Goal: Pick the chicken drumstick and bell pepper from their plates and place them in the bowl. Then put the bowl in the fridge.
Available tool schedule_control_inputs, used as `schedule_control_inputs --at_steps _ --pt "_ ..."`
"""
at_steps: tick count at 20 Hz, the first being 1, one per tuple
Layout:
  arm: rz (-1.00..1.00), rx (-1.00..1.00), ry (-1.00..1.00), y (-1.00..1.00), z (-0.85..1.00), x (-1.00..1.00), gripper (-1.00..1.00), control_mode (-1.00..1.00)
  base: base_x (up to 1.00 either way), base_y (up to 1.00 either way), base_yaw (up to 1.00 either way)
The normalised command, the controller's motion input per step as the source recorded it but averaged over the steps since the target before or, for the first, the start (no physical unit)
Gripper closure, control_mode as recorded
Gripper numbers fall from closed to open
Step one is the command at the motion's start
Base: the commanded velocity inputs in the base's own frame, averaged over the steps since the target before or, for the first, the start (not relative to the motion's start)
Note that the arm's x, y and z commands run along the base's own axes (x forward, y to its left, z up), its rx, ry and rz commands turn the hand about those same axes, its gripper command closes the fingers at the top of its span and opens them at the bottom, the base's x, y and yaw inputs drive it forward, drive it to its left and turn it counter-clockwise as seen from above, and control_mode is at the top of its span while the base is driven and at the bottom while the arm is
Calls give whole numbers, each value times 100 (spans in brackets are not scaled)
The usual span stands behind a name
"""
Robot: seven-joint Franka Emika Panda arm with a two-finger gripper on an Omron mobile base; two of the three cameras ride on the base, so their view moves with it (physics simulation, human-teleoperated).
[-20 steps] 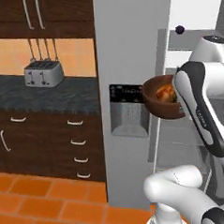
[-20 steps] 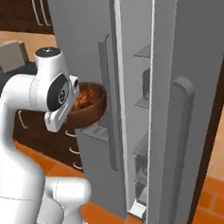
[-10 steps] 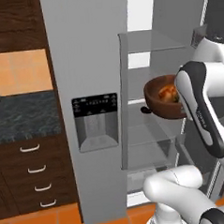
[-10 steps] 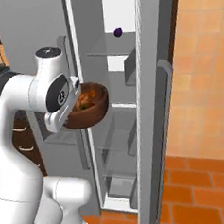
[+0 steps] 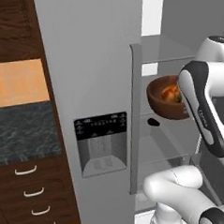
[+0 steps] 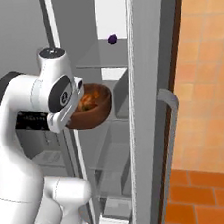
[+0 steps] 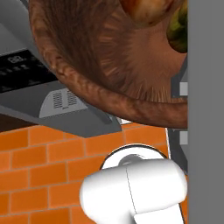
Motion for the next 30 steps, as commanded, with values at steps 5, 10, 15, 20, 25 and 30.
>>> schedule_control_inputs --at_steps 5,10,15,20,25,30 --pt "0 0 0 0 0 0 100 100 21 -34 -2" --pt "0 0 0 0 0 0 100 100 31 -17 -4" --pt "0 0 0 0 0 0 100 100 46 -21 -7" --pt "-1 0 0 -4 -11 6 100 -100 14 -12 -3" --pt "-1 0 0 -19 -62 39 100 -100 0 0 0" --pt "-5 0 0 -15 -14 81 100 -100 0 0 0"
